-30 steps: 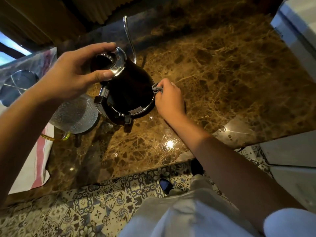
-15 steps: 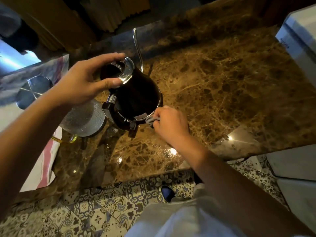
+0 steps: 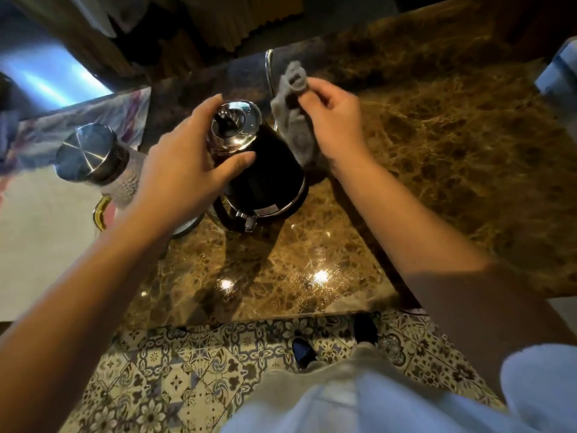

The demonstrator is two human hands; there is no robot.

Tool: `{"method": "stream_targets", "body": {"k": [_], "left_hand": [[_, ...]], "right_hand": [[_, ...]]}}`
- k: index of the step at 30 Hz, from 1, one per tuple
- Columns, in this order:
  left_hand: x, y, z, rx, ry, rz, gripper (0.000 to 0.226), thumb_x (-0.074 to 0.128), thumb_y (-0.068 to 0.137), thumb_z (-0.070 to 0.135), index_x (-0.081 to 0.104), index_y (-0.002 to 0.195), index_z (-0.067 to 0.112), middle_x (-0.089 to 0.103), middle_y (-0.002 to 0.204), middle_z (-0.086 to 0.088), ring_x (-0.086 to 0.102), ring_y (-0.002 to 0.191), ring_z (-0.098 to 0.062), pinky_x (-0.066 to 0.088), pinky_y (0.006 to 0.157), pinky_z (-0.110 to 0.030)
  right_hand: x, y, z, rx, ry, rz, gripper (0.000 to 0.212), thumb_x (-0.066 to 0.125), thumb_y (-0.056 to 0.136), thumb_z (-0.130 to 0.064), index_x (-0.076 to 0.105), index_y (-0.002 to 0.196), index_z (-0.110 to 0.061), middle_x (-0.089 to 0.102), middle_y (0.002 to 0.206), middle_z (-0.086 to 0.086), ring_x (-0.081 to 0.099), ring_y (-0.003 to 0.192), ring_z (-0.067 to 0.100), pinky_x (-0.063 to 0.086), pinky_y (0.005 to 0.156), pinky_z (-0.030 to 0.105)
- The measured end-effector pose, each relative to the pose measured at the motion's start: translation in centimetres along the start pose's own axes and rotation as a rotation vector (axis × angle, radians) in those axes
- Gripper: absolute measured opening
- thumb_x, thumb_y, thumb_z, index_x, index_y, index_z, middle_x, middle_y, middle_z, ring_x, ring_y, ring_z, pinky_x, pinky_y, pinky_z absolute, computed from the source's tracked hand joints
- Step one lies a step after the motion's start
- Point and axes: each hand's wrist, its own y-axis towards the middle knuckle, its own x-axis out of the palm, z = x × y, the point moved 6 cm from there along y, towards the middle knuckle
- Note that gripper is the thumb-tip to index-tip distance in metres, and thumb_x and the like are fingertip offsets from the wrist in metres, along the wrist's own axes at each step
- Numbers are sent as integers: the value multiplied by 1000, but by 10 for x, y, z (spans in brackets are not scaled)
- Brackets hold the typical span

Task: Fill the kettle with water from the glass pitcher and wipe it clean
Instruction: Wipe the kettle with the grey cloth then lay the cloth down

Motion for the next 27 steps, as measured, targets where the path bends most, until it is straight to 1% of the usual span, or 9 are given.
{"method": "stream_targets", "body": {"k": [4, 7, 10, 12, 14, 17, 22, 24, 27], "left_hand": [[5, 5, 11, -20, 40, 116, 78, 73, 86, 56, 42, 150, 22, 63, 143, -4, 64, 122, -26, 50, 97, -40], [3, 10, 4, 42, 64, 82, 77, 75, 85, 54, 45, 146, 20, 66, 137, -5, 68, 115, -27, 49, 91, -36], [1, 13, -12, 59, -28, -40, 80, 75, 81, 53, 43, 148, 23, 62, 143, -6, 64, 125, -27, 52, 103, -46], [0, 15, -22, 94, -139, -127, 81, 73, 79, 53, 43, 148, 25, 59, 146, -1, 58, 132, -19, 50, 110, -48], [-1, 19, -30, 115, -274, -199, 79, 76, 79, 48, 45, 148, 26, 54, 151, 4, 52, 140, -13, 45, 116, -46], [-2, 25, -34, 131, -367, -280, 78, 79, 81, 51, 46, 148, 28, 49, 156, 10, 47, 145, -9, 40, 120, -45], [3, 27, -23, 43, -344, -243, 83, 68, 79, 73, 44, 149, 36, 58, 142, 15, 60, 127, -6, 46, 109, -31], [8, 26, -17, 66, -277, -188, 77, 69, 86, 66, 42, 152, 36, 61, 139, 11, 63, 119, -8, 50, 103, -31], [7, 27, -19, 91, -319, -193, 76, 67, 88, 62, 42, 155, 36, 58, 146, 14, 57, 131, -2, 46, 113, -34]], "right_hand": [[49, 17, 16, 143, 63, -231, 29, 55, 104, -9, 68, 126, 5, 72, 123, 17, 66, 108, 15, 51, 98, 25], [48, 11, 38, 188, -24, -324, 31, 54, 106, -16, 68, 130, -2, 71, 126, 8, 66, 116, 15, 48, 106, 25], [28, 4, 52, 181, -90, -379, 30, 53, 104, -12, 70, 128, -14, 74, 117, -5, 69, 111, 8, 53, 98, 22], [15, -3, 52, 108, -148, -365, 31, 59, 99, -10, 73, 125, -18, 75, 112, -12, 69, 110, 4, 55, 97, 24], [7, -13, 48, 19, -226, -307, 31, 65, 93, -12, 76, 121, -20, 76, 113, -12, 70, 111, 4, 56, 101, 34], [2, -37, 37, -87, -346, -155, 28, 69, 87, -23, 80, 113, -25, 79, 107, -12, 73, 104, 5, 59, 93, 42], [13, -63, -1, -231, -263, 32, 25, 71, 92, -12, 79, 115, -16, 79, 110, -5, 71, 105, 2, 57, 96, 29], [24, -58, -10, -235, -185, 5, 28, 67, 97, -12, 74, 124, -13, 76, 122, -1, 67, 116, 5, 53, 102, 26], [42, -54, -7, -229, -144, -73, 35, 56, 104, -15, 65, 137, -9, 66, 139, 4, 58, 132, 11, 47, 111, 28]]}}
